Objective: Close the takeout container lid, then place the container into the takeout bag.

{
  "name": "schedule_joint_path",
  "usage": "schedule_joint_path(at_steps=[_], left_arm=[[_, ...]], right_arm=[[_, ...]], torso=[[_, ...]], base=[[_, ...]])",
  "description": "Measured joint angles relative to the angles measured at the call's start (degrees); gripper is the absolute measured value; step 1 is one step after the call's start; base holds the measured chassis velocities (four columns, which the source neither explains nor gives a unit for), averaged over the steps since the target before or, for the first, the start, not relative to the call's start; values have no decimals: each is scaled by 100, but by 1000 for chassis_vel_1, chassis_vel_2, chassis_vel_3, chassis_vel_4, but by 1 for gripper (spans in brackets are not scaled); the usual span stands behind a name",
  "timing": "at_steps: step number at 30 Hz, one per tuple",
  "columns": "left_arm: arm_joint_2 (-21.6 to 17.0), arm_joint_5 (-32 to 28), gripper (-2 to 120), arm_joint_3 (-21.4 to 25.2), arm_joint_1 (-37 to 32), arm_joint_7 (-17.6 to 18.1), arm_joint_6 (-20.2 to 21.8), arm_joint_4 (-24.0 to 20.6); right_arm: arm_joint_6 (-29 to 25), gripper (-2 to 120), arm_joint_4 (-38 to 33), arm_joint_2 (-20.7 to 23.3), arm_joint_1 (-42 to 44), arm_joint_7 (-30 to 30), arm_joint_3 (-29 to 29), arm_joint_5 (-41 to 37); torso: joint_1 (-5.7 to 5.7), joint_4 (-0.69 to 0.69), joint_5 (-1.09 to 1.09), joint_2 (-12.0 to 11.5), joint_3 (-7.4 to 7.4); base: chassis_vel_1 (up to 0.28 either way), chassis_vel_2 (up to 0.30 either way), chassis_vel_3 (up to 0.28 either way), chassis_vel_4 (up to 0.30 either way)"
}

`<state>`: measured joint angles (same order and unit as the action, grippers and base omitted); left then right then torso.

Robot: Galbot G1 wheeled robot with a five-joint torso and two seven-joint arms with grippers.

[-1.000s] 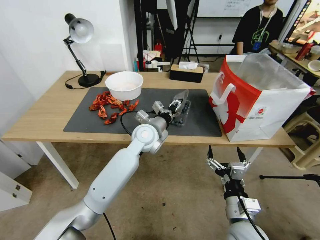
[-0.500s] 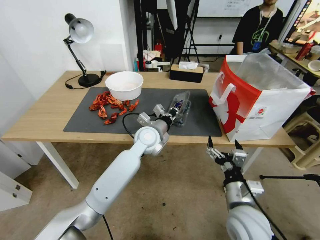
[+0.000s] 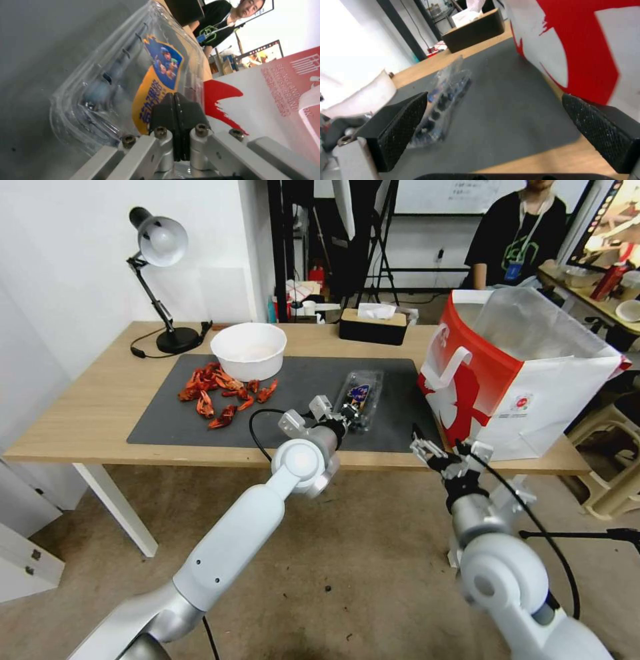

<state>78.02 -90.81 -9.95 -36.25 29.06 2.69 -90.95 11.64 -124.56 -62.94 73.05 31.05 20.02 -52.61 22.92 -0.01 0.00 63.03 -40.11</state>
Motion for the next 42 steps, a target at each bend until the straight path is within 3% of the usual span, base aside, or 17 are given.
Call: schedule_joint_path(at_steps=[7,20,28,42], left_arm=[[11,94,0,-67,48,-19,2,81],[-84,273,0,-74,12,-33,-12,59],[-138,318,0,-91,-11,-43,-18,18],[-173,340,0,-145,7,-45,-28,-1]], right_arm=[[143,100,539,148,-995,181,-258,-1150],[295,100,1457,-110,-2052,440,-899,-2049],[305,100,2176,-377,-2652,492,-1201,-2102],[374,100,2581,-576,-2915,497,-1351,-2101]], torso=[[0,1,0,0,0],[1,1,-1,0,0],[0,1,-1,0,0],[0,0,0,0,0]], base=[[0,0,0,0],[0,0,0,0],[0,0,0,0],[0,0,0,0]])
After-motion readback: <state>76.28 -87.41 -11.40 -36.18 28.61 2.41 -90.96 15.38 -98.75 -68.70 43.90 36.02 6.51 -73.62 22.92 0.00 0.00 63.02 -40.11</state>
